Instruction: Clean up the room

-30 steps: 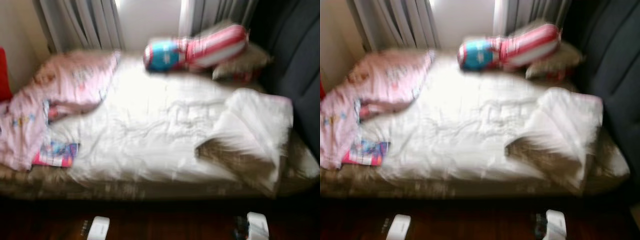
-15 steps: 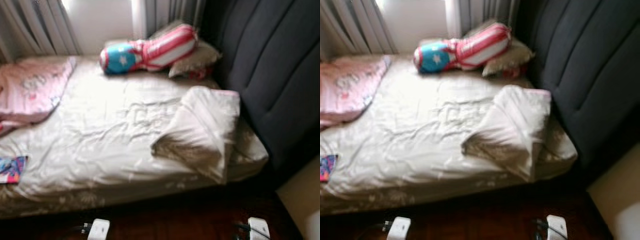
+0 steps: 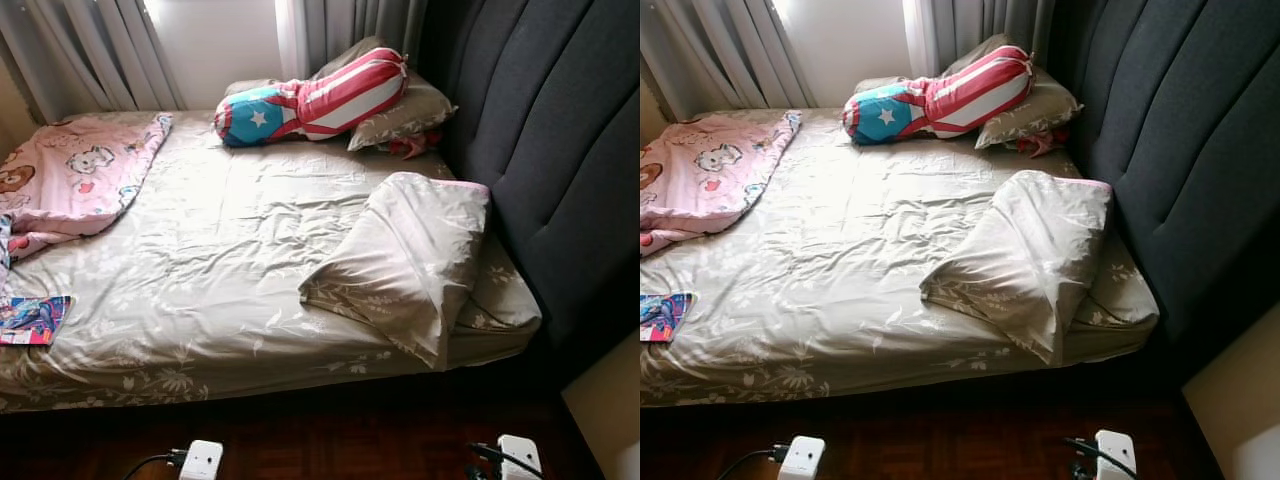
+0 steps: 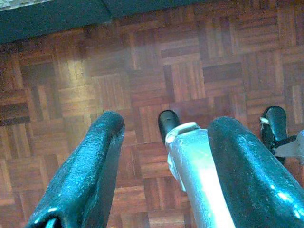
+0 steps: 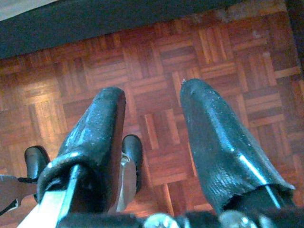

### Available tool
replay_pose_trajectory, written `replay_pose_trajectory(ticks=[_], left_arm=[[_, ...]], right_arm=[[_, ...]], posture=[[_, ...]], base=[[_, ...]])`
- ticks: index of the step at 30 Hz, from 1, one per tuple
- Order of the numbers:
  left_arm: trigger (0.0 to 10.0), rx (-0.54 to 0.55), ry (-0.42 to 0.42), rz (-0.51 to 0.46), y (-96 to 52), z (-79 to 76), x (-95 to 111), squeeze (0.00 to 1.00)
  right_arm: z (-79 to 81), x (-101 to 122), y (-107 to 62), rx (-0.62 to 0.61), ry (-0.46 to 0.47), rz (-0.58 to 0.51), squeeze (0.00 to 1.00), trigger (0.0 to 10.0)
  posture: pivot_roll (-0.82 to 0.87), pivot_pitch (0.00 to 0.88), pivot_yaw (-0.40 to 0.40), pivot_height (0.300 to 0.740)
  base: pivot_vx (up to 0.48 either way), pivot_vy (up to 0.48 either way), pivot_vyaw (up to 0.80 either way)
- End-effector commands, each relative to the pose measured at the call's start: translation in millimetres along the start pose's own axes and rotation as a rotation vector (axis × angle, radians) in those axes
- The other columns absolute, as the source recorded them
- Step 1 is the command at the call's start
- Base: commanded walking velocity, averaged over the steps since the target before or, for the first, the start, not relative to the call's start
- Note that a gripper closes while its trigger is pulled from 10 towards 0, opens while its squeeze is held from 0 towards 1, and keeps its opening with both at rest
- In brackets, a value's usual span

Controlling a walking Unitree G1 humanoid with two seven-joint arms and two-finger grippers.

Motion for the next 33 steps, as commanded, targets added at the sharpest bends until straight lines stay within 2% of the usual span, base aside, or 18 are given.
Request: replay_pose_trajectory(ticks=[1,33], left_arm=[[10.0,-0.002,-0.008,0.002,-0.1,2.1,-0.2,0.00],[10.0,-0.006,-0.017,-0.004,0.4,0.2,2.1,0.00]], right_arm=[[-1.1,0.1,-0.4,-0.001,-0.003,-0.002,0.00,10.0],[-3.0,2.4,-0.4,0.003,-0.012,0.004,0.00,10.0]], posture=[[-0.08,0.000,-0.003,0.722],[-0.07,0.000,-0.014,0.722]], base=[[0.244,0.000,0.00],[0.358,0.000,0.00]])
Point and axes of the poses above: a point about 5 cm out from each wrist's last joint towards the gripper, its own y axis pointing out of the wrist towards the gripper, its own x axis along the axis of the wrist's last joint, z = x × y, the point moved 5 cm from there along y, pointing out of the wrist towards the gripper, and after that the axes turned 11 degrees about y, right-handed, at the moved point
